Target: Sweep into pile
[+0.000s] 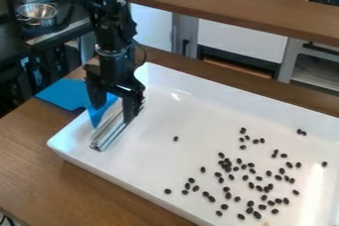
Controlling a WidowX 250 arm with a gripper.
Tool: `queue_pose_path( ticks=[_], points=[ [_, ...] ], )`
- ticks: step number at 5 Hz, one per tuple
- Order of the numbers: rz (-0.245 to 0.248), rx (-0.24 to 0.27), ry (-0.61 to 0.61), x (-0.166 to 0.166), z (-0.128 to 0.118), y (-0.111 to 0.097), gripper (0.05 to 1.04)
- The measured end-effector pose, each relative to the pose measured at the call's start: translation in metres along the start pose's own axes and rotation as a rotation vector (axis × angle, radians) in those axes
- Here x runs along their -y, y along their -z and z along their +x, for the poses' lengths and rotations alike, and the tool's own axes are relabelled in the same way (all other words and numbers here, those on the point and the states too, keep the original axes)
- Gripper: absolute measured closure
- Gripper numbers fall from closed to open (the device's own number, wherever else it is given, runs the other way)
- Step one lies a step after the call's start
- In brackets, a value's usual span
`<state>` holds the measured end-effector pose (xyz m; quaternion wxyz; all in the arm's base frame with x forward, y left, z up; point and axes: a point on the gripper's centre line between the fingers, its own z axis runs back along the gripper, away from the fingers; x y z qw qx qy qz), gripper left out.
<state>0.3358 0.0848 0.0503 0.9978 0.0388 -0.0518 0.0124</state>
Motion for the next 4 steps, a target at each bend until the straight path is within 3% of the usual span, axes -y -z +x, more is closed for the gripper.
queue_pose_path(
  ticks=[2,3,4],
  points=[
    [0.011,-0.038,-0.004,0.0026,-0.0034,0.0129,0.083],
    [0.020,-0.034,-0.005,0.0037,-0.0025,0.0130,0.083],
    [0.028,-0.026,0.000,0.0035,-0.0008,0.0161,0.143]
  ],
)
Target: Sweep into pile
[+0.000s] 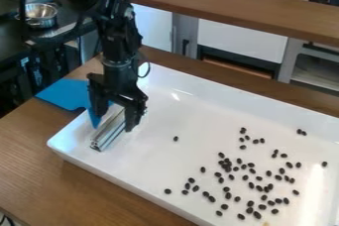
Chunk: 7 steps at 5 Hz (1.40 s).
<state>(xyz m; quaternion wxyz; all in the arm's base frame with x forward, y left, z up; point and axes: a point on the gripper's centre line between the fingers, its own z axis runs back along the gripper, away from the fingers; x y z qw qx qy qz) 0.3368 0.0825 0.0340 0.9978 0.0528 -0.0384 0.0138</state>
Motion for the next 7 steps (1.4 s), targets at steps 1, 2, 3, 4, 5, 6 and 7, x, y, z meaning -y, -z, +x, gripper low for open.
queue_pose_path(
  ticks=[1,2,3,4,5,6,7],
  points=[
    [0.001,0.004,0.037,0.004,-0.004,0.006,0.405],
    [-0.007,-0.004,0.069,0.007,-0.011,0.011,0.685],
    [-0.015,-0.012,0.097,0.010,-0.020,0.010,0.711],
    [-0.026,-0.033,0.121,0.018,-0.025,0.010,0.712],
    [-0.039,-0.070,0.120,0.032,-0.029,0.008,0.712],
    [-0.040,-0.093,0.132,0.054,-0.031,0.005,0.711],
    [-0.040,-0.097,0.147,0.076,-0.034,0.004,0.711]
  ],
)
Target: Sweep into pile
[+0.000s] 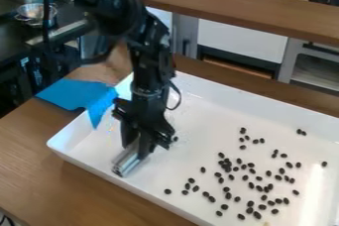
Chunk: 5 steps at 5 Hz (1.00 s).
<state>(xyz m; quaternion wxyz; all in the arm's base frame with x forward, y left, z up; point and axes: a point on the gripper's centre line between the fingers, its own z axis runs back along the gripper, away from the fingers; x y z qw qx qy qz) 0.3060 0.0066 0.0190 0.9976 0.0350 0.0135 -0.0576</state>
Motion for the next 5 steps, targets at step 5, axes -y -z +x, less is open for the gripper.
queue_pose_path(
  ticks=[5],
  points=[
    [-0.095,-0.029,0.029,0.114,-0.003,-0.009,0.711]
  ],
)
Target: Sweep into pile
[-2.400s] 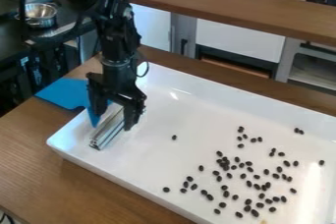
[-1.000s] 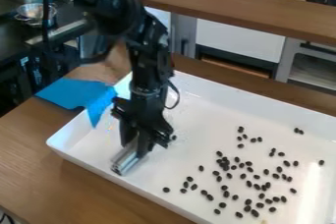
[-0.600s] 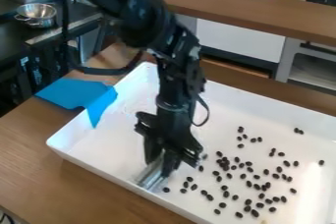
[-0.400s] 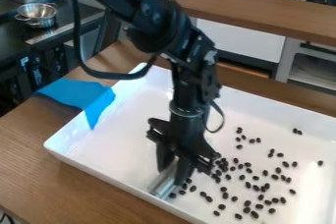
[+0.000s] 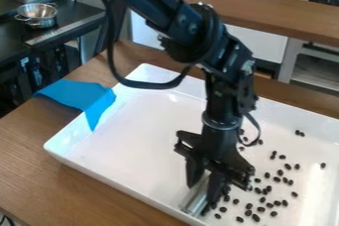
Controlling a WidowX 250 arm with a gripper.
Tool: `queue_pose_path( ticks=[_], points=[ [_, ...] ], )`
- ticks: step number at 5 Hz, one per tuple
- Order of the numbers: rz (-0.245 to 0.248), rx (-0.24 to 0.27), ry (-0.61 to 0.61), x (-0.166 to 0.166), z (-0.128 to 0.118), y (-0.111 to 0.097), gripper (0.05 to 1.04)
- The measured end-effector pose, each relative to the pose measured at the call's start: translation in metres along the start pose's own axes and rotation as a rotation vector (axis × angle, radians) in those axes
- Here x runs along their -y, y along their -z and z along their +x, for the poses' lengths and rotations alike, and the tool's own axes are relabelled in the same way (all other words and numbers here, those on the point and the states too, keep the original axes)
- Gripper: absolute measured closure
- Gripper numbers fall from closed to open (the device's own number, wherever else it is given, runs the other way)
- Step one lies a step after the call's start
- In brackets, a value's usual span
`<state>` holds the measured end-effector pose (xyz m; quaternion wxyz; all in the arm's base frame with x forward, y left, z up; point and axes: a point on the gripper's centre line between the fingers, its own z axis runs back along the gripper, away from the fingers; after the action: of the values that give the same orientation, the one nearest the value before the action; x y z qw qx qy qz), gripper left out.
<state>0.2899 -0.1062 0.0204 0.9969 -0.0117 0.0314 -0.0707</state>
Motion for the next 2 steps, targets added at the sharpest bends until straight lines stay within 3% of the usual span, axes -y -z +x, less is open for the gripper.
queue_pose_path(
  ticks=[2],
  points=[
    [-0.029,-0.006,0.016,0.038,0.005,0.000,0.712]
  ],
)
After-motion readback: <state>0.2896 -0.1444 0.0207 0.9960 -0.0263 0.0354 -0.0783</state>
